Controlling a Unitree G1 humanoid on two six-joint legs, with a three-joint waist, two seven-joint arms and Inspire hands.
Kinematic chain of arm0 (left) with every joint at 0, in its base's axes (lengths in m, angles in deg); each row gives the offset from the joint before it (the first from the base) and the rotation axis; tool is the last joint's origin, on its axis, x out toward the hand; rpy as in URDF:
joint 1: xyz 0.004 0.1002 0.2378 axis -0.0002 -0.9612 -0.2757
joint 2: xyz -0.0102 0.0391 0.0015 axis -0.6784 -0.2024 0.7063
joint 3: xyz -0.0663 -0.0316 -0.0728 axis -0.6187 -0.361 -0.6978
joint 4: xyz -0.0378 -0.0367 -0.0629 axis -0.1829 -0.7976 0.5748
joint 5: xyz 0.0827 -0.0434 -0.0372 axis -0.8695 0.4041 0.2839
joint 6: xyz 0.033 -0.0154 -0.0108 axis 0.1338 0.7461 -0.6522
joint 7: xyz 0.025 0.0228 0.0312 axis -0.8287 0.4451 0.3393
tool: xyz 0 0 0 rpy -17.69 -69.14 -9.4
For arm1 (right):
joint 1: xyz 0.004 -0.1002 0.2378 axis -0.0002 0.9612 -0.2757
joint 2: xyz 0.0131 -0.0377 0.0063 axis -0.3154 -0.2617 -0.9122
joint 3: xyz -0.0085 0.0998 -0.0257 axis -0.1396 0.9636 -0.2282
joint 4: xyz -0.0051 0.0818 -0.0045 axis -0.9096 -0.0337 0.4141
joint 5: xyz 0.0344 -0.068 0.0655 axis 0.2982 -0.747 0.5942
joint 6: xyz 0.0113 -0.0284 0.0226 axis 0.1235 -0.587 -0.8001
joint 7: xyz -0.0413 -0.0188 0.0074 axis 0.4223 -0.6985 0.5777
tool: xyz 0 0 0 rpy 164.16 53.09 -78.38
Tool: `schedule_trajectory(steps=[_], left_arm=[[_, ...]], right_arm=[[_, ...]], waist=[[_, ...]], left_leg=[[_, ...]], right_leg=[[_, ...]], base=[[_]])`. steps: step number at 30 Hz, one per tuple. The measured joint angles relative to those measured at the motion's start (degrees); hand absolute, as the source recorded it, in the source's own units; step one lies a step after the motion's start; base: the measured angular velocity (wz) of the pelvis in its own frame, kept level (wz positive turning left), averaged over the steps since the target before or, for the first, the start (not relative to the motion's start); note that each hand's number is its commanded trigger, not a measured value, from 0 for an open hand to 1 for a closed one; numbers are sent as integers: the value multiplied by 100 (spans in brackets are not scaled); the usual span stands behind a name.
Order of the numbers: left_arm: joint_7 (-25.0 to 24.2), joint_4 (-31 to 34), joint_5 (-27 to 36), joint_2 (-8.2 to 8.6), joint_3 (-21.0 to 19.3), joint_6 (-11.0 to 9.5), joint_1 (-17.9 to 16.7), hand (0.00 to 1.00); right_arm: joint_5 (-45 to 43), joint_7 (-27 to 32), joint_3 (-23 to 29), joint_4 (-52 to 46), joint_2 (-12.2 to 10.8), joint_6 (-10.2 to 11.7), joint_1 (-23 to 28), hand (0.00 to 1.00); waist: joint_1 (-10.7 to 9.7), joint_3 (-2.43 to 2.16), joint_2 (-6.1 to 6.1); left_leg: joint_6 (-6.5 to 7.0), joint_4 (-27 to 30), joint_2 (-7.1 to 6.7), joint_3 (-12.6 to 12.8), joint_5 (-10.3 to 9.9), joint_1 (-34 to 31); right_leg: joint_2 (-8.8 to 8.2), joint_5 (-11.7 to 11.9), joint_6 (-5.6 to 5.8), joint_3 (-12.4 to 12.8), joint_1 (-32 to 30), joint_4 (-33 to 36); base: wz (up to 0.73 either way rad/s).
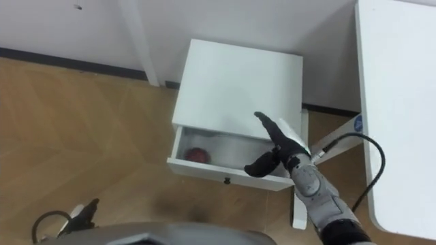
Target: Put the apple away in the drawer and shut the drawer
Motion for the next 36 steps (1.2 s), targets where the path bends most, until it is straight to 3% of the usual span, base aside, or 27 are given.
schedule_trajectory(steps=[3, 4, 5, 6, 7, 8, 9, 10, 11, 12, 13, 14, 15, 16, 17, 18, 19, 20, 21, 22, 23, 24, 25, 26, 29, 36], left_arm=[[23, -10, 1, 25, -193, -8, -75, 0], [16, -34, 5, 42, -214, 18, -100, 0], [15, -78, 8, 73, -220, 12, -119, 0], [12, -124, 6, 73, -239, -1, -113, 0], [15, -227, -10, 65, -356, -14, -76, 0], [0, -378, -6, 47, -381, -25, -26, 0], [-7, -451, -8, 37, -389, -43, -2, 0], [-12, -573, 42, -50, -383, -65, 26, 0], [-34, -717, 139, -99, -400, -30, 66, 0], [-50, -734, 152, -131, -424, -7, 117, 0], [-82, -751, 205, -155, -440, 17, 201, 0], [-119, -738, 232, -197, -413, 34, 314, 0], [-113, -716, 235, -214, -419, 30, 348, 0], [-110, -651, 226, -224, -423, 35, 454, 0], [-88, -549, 231, -243, -448, 56, 467, 0], [-86, -509, 232, -230, -465, 94, 420, 0], [-91, -421, 243, -154, -465, 241, 299, 0], [-70, -390, 269, -78, -419, 357, 135, 0], [-40, -391, 286, -62, -378, 421, 90, 0], [28, -392, 299, -44, -371, 512, 69, 0], [94, -394, 354, -41, -383, 524, 60, 0], [135, -393, 372, -45, -395, 515, 55, 0], [190, -381, 408, -65, -437, 470, 37, 0], [246, -336, 463, -74, -524, 457, -13, 0], [255, -336, 496, -53, -580, 446, -36, 0], [255, -330, 455, -15, -484, 305, 41, 0]], right_arm=[[84, 246, 374, 699, -19, 20, 72, 0], [216, 328, 598, 956, -35, -66, 124, 0], [347, 462, 848, 1140, -25, -123, 269, 0], [415, 535, 967, 1247, -22, -143, 329, 0], [431, 693, 1188, 1527, -5, -189, 445, 0], [512, 820, 1265, 1872, 62, -307, 522, 0], [547, 847, 1306, 2000, 82, -359, 570, 0], [654, 866, 1332, 2200, 68, -407, 609, 0], [755, 847, 1321, 2235, 42, -409, 652, 0], [849, 833, 1311, 2237, 11, -380, 675, 0], [930, 830, 1300, 2322, -42, -352, 731, 0], [959, 827, 1221, 2496, -98, -389, 745, 0], [960, 818, 1230, 2508, -102, -425, 746, 0], [995, 817, 1302, 2550, -76, -513, 734, 0], [1124, 804, 1319, 2684, -93, -652, 666, 0], [1136, 791, 1320, 2687, -95, -727, 660, 0], [1130, 795, 1338, 2679, -78, -778, 661, 0], [1128, 798, 1336, 2662, -44, -779, 652, 0], [1128, 800, 1336, 2658, -44, -779, 642, 0], [1120, 799, 1318, 2662, -55, -792, 592, 0], [1113, 807, 1315, 2656, -57, -799, 505, 0], [1126, 818, 1315, 2657, -57, -792, 461, 0], [1177, 837, 1315, 2657, -56, -768, 411, 0], [1278, 837, 1305, 2649, -59, -756, 317, 0], [1331, 837, 1303, 2609, -64, -688, 200, 0], [1329, 835, 1298, 2596, -72, -644, 258, 0]], waist=[[-151, -8, 14], [-249, -5, 66], [-324, -3, 184], [-368, -8, 212], [-446, -17, 226], [-469, -66, 339], [-461, -84, 418], [-460, 1, 540], [-462, 45, 624], [-510, 87, 653], [-661, 173, 746], [-752, 231, 784], [-811, 201, 687], [-927, 171, 626], [-882, 104, 450], [-859, 108, 388], [-845, 97, 341], [-751, 104, 279], [-685, 49, 309], [-522, 24, 217], [-374, -8, 161], [-331, -9, 141], [-251, -14, 65], [-220, -20, -15], [-248, -9, -114], [-372, -1, -56]], left_leg=[[2, 107, -33, 46, -2, -3], [10, 290, -65, 153, -7, -70], [46, 402, -43, 304, 15, -108], [97, 408, -62, 373, 48, -83], [133, 456, -99, 481, 65, 12], [159, 603, -72, 600, 49, 16], [197, 721, -17, 601, 28, 2], [392, 979, 110, 581, -74, 3], [548, 1062, 257, 531, -185, -4], [548, 1208, 304, 505, -185, -55], [560, 1854, 558, 481, -194, -372], [428, 2595, 618, 567, -286, -870], [287, 2486, 528, 561, -323, -1079], [537, 2537, 466, 554, -672, -1460], [618, 2775, 288, 547, -1005, -1621], [661, 2806, 198, 571, -1057, -1640], [661, 2719, 127, 573, -1054, -1554], [625, 2515, 95, 584, -962, -1470], [599, 2366, 66, 605, -883, -1424], [561, 2065, 29, 672, -707, -1378], [520, 1782, 28, 690, -524, -1369], [503, 1644, 26, 699, -434, -1352], [461, 1421, 17, 735, -288, -1301], [419, 1274, -9, 757, -197, -1255], [330, 1152, -20, 722, -100, -1147], [155, 936, 57, 639, 62, -1062]], right_leg=[[-73, -5, 8, -45, -8, 157], [-127, -21, 32, -41, -145, 553], [-200, -23, 37, 4, -564, 1470], [-249, -15, 32, 42, -852, 2096], [-409, 259, 39, 279, -1555, 3347], [-409, 1133, 91, 585, -2223, 4414], [-351, 1812, 47, 711, -2575, 4829], [-183, 2141, -105, 900, -3453, 6300], [-15, 1632, -168, 805, -4329, 7940], [-39, 1426, -188, 691, -4659, 8666], [-107, 1245, -142, 474, -5092, 9584], [-133, 1103, 16, 475, -5322, 10045], [-262, 920, 64, 579, -5351, 10122], [-504, 567, 74, 664, -5178, 9863], [-630, 400, 134, 822, -4728, 9052], [-664, 344, 162, 849, -4345, 8382], [-636, 224, 220, 782, -3396, 6889], [-550, 22, 306, 597, -2526, 5470], [-527, -121, 326, 507, -2161, 4758], [-414, -396, 305, 449, -1579, 3563], [-266, -520, 278, 419, -1146, 2472], [-213, -492, 243, 420, -962, 2013], [-157, -371, 119, 420, -690, 1293], [-105, -305, 114, 407, -490, 830], [-72, -273, 133, 270, -189, 380], [42, -182, -23, 132, -111, 273]], base=[[6], [6], [0], [0], [-4], [-12], [-50], [-81], [-81], [-38], [14], [31], [55], [57], [50], [22], [0], [-10], [-32], [-33], [-28], [-18], [-12], [-9], [5], [4]])
